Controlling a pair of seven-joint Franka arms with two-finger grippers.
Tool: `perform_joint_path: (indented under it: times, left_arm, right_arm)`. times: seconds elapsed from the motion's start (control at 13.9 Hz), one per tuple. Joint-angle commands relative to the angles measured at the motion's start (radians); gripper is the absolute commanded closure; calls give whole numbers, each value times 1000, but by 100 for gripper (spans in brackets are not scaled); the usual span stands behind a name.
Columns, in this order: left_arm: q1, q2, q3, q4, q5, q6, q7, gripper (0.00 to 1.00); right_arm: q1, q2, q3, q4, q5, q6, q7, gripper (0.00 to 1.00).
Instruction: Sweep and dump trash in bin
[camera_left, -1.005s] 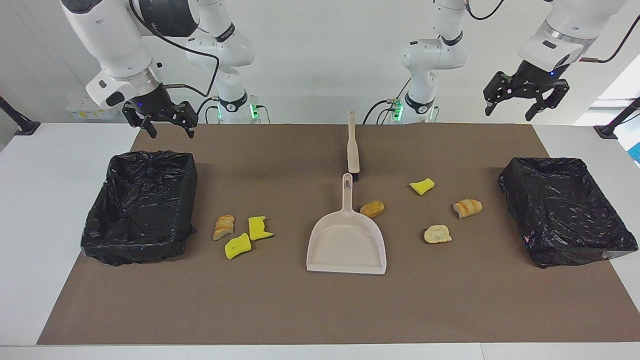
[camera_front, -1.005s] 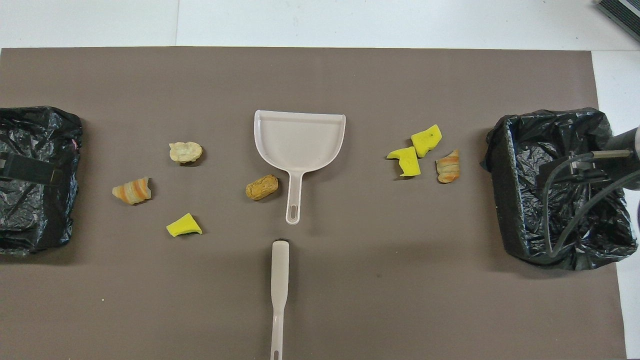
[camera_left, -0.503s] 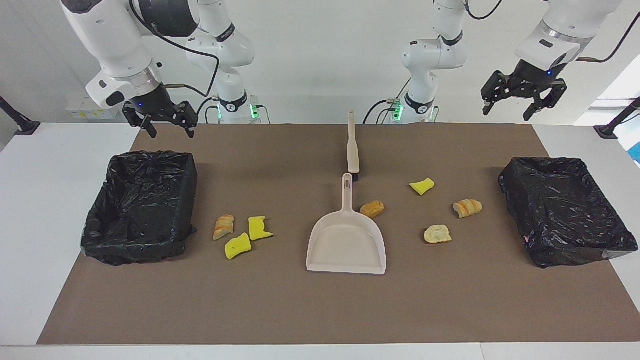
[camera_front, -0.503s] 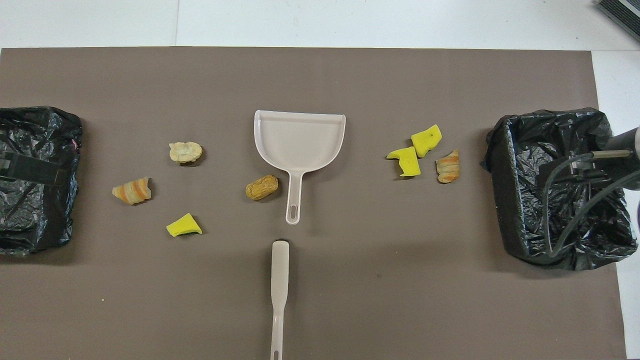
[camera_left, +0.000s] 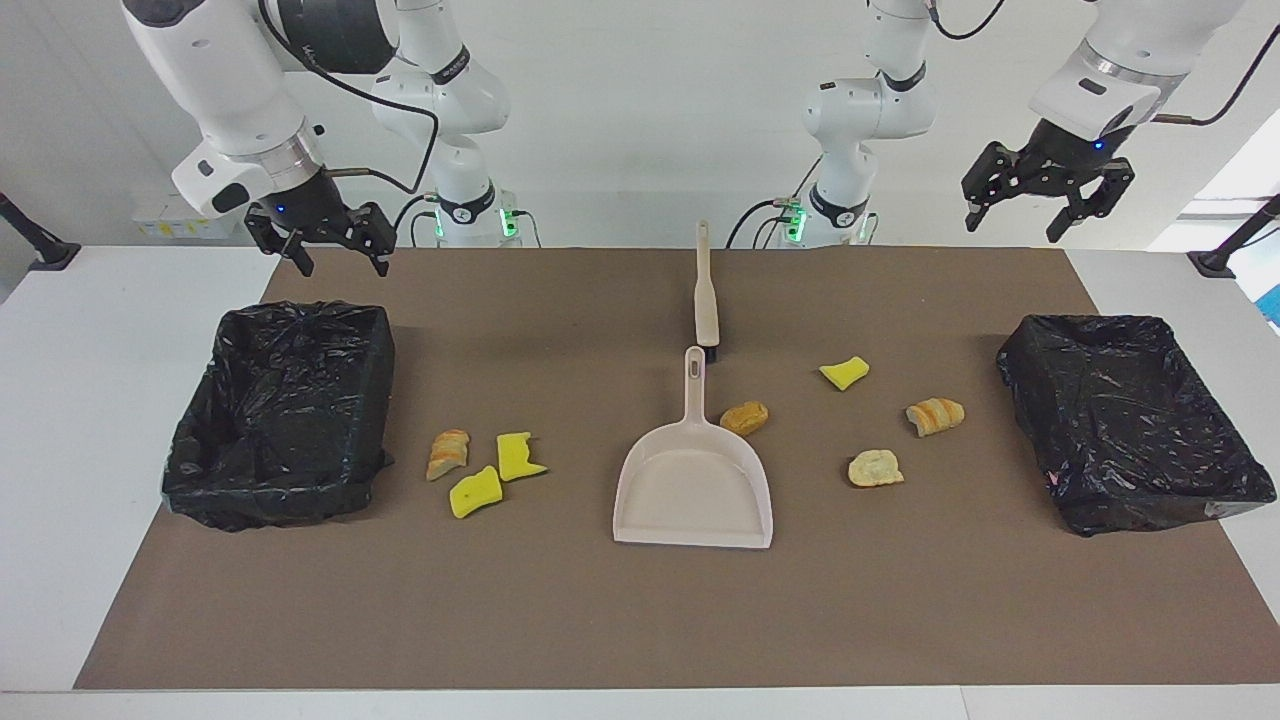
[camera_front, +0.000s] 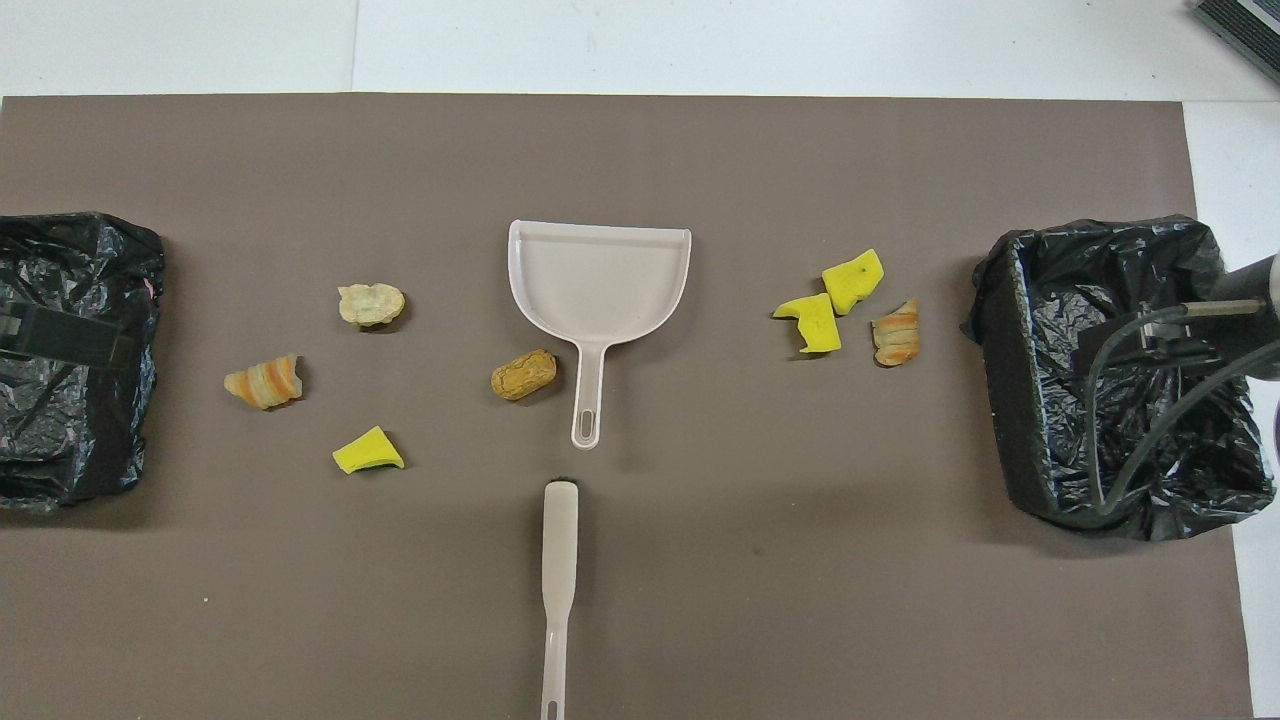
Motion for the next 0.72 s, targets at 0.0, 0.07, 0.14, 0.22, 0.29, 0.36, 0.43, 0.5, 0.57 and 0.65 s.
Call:
perform_joint_path:
  times: [0.0,0.07,0.14,0.22,0.29,0.36,0.43,0.5,0.57,0.65]
  left_arm:
    - [-8,-13,2,-16,-7,14,-5,0]
    - [-8,-14,2,-16,-13,17,-6,0]
    - [-10,-21,-3,-28,-13,18,-6,0]
    - [-19,-35,-3,-48,-13,27,-6,0]
    - [-25,-47,-4,-74,-13,36,-8,0]
    - [-31,-56,-8,-95,-13,36,-12,0]
    - [-52,-67,-17,-118,-13,36,-35,0]
    - [-72,-79,-18,-150,-13,39,-73,0]
    - [-103,-101,-18,-189,-13,51,-106,0]
    - [-131,-134,-18,-248,-13,80,-133,0]
  right_arm:
    - [-6,-9,3,-9,19,4,21,0]
    - [-7,-9,3,-9,19,4,21,0]
    - [-6,-9,3,-9,19,4,21,0]
    - [-6,-9,3,-8,19,4,21,0]
    - [-7,-9,3,-9,19,4,21,0]
    - [-7,-9,3,-9,19,4,21,0]
    - [-6,-7,3,-9,19,4,21,0]
    - [-6,-9,3,-9,19,4,21,0]
    - [-7,-9,3,-9,19,4,21,0]
    - [-7,-9,3,-9,19,4,21,0]
